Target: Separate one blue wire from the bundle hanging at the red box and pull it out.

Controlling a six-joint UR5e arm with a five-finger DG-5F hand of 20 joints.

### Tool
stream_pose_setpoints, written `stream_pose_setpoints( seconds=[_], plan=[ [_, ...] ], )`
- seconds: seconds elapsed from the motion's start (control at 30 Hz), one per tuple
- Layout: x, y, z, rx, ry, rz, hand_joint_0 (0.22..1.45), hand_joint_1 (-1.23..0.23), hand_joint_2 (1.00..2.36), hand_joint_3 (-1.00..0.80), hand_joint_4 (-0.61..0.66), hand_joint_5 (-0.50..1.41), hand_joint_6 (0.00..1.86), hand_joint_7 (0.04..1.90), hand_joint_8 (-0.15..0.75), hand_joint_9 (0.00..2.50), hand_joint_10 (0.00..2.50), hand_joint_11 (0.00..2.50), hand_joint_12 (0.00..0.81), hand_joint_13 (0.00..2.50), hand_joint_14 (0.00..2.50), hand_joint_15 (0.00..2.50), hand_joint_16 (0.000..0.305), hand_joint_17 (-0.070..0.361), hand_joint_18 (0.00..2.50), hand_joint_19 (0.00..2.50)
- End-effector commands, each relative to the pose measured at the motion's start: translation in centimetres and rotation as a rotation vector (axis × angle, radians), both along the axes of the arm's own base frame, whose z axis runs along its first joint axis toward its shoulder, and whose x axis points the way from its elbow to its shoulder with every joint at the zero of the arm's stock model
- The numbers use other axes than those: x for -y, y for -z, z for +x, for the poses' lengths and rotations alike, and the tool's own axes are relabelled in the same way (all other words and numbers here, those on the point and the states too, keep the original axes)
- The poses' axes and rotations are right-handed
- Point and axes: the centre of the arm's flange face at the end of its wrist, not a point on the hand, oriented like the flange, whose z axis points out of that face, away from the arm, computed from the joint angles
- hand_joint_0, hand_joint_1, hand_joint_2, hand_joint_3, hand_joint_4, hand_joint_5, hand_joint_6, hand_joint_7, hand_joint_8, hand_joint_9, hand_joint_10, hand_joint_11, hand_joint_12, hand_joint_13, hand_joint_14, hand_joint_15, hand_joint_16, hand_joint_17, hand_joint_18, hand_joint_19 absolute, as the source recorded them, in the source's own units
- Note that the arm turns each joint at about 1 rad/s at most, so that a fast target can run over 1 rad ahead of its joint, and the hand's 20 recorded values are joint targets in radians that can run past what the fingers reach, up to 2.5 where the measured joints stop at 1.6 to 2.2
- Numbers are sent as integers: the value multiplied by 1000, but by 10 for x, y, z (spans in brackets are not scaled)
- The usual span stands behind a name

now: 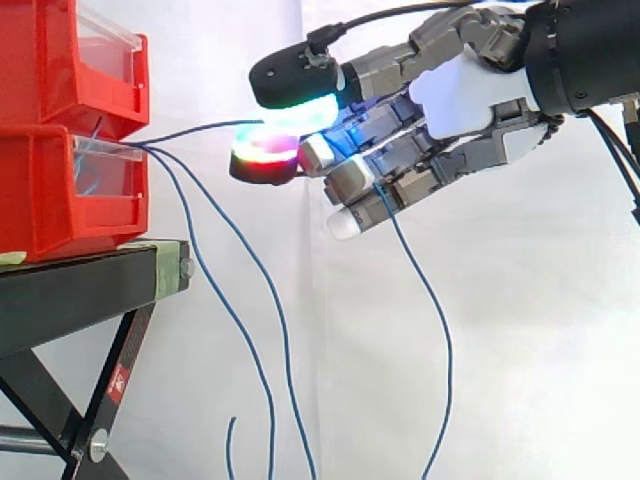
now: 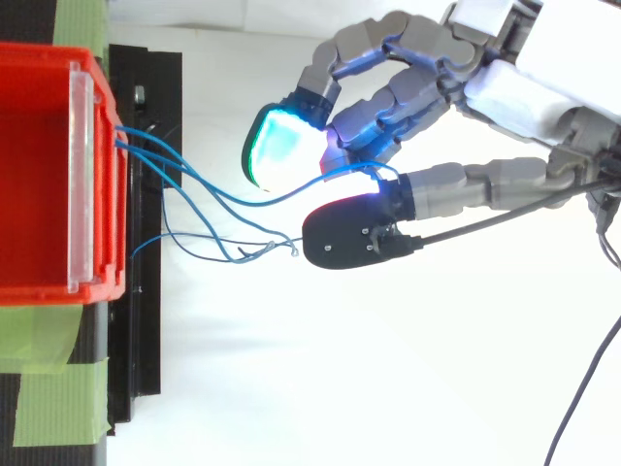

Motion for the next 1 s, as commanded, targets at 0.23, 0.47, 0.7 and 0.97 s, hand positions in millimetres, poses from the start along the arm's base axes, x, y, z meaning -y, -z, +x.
stream_pose_setpoints(
  seconds=[0.23, 0.47, 0.7, 0.97],
  plan=[
    [-1, 0, 0, 2, -2, 0, 679, -952, 1014, -328, 152, -252, 885, 811, 290, 801, 12, 1359, 372, 1002, 16, 1462, 51, 115, 760, 471],
    [-1, 0, 0, 2, -2, 0, 684, -869, 1019, -197, 164, -235, 895, 791, 289, 858, 11, 1333, 372, 1037, 14, 1464, 49, 111, 771, 506],
    [0, 0, 0, 0, 0, 0, 675, -804, 1018, -112, 168, -228, 899, 787, 292, 882, 11, 1300, 373, 1044, 14, 1466, 49, 110, 771, 530],
    [-1, 0, 0, 0, -3, 0, 617, -702, 1012, -120, 208, -221, 903, 772, 329, 921, 8, 1265, 411, 1070, 9, 1448, 55, 123, 809, 527]
  ],
)
